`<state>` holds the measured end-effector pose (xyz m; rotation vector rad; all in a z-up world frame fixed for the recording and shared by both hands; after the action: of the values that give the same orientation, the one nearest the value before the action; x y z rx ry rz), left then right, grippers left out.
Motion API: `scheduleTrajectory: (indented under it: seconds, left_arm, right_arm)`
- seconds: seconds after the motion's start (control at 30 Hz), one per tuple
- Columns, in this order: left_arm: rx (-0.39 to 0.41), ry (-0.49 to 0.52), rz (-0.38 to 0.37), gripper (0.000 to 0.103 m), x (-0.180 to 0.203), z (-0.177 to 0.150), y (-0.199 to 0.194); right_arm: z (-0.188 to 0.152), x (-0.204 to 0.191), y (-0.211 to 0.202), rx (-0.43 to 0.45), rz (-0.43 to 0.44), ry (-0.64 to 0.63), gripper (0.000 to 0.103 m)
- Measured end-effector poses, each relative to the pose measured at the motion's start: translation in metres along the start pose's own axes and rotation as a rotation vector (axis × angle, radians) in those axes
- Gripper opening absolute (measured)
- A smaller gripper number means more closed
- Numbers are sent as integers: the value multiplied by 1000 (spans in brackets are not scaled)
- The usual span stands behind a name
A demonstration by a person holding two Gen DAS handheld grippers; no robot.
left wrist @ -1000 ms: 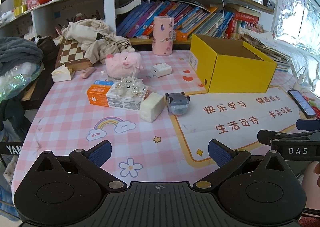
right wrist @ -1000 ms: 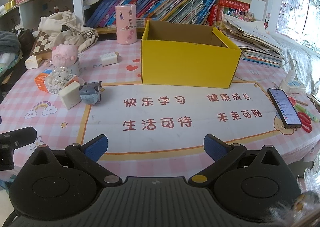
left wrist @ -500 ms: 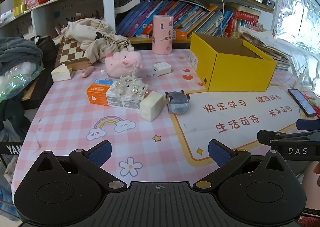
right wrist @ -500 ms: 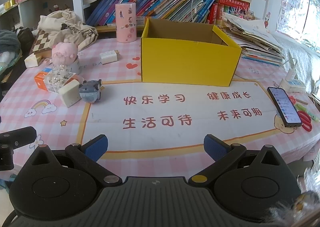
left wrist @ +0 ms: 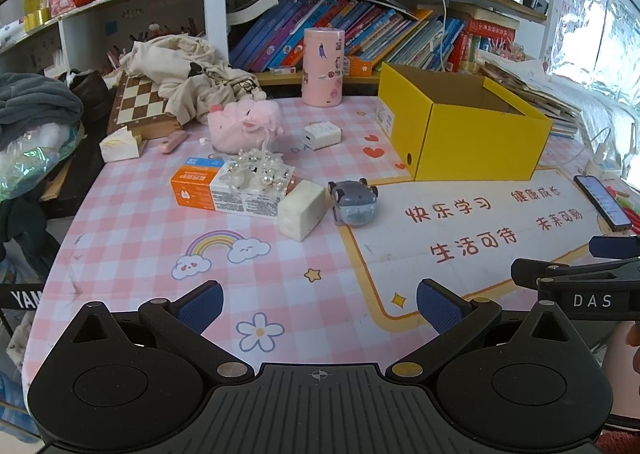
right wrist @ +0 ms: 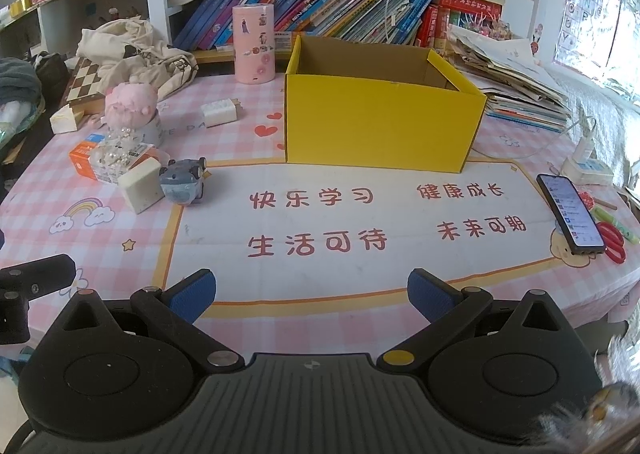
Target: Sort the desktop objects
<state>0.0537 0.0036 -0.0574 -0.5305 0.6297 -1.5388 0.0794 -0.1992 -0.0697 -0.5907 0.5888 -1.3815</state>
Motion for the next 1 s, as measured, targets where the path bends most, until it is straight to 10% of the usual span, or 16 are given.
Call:
scheduleTrajectory:
  seconds: [1.0]
  left_arm:
    - [9,19,-35,103,5,1,0]
  right_arm:
    - [-3,-5,0,-13,-6,-21,103]
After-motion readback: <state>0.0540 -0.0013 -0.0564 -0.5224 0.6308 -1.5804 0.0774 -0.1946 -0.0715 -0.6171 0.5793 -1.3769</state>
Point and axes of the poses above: each gripper's, at about its wrist camera, not at the fingertips, and y roughly the way its jaws point, x to its right, z to its top, the point moved 8 cm from there along y, roughly the way its jaws point, and after that the axes turned 5 degrees about y, right-handed, at the moved point
